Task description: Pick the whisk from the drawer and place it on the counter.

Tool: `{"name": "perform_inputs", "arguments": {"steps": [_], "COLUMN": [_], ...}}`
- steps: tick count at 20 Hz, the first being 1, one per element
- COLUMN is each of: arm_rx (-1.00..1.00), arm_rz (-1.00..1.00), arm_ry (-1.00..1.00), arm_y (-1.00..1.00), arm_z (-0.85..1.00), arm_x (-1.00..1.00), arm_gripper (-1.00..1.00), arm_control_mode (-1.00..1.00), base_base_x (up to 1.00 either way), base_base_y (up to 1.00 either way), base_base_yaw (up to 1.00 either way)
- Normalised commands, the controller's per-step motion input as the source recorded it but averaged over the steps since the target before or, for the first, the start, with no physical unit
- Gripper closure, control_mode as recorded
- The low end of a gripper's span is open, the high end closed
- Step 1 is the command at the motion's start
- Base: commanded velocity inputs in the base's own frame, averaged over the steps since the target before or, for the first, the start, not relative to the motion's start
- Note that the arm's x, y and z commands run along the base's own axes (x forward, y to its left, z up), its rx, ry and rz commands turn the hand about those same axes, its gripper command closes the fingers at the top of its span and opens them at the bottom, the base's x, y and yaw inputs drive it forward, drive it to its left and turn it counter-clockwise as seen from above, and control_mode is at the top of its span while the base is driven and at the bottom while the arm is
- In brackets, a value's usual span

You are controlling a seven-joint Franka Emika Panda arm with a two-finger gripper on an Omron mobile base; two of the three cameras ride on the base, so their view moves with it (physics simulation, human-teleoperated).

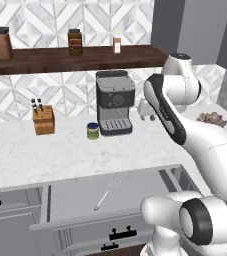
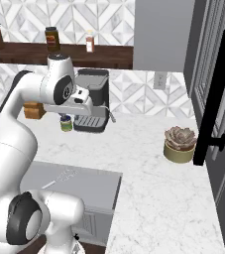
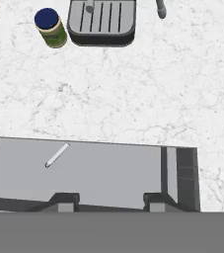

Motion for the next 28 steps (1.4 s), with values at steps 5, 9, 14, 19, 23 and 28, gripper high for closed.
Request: {"name": "perform_inputs", "arguments": {"steps": [5,9,14,19,23,28], "arm_rx": [0.0,0.0,0.0,0.0,0.0,0.0], "arm_rz": [0.0,0.0,0.0,0.0,0.0,0.0], "arm_ry": [0.0,0.0,0.0,0.0,-0.01,0.0], "arm_y": [0.0,0.03,0.0,0.0,0.0,0.0], "arm_z": [-0.26,-0.52,-0.55,-0.36,-0.22,-0.49], "arm_x": [-0.27,-0.46,-0.38,-0.17,0.0,-0.11], "arm_gripper": [-1.0,-1.0,-1.0,-1.0,-1.0,-1.0], "arm_control_mode": [-1.0,-1.0,-1.0,-1.0,-1.0,-1.0], "base_base_x": [0.0,0.0,0.0,0.0,0.0,0.0], "base_base_y": [0.0,0.0,0.0,0.0,0.0,0.0], "base_base_yaw": [0.0,0.0,0.0,0.0,0.0,0.0]}}
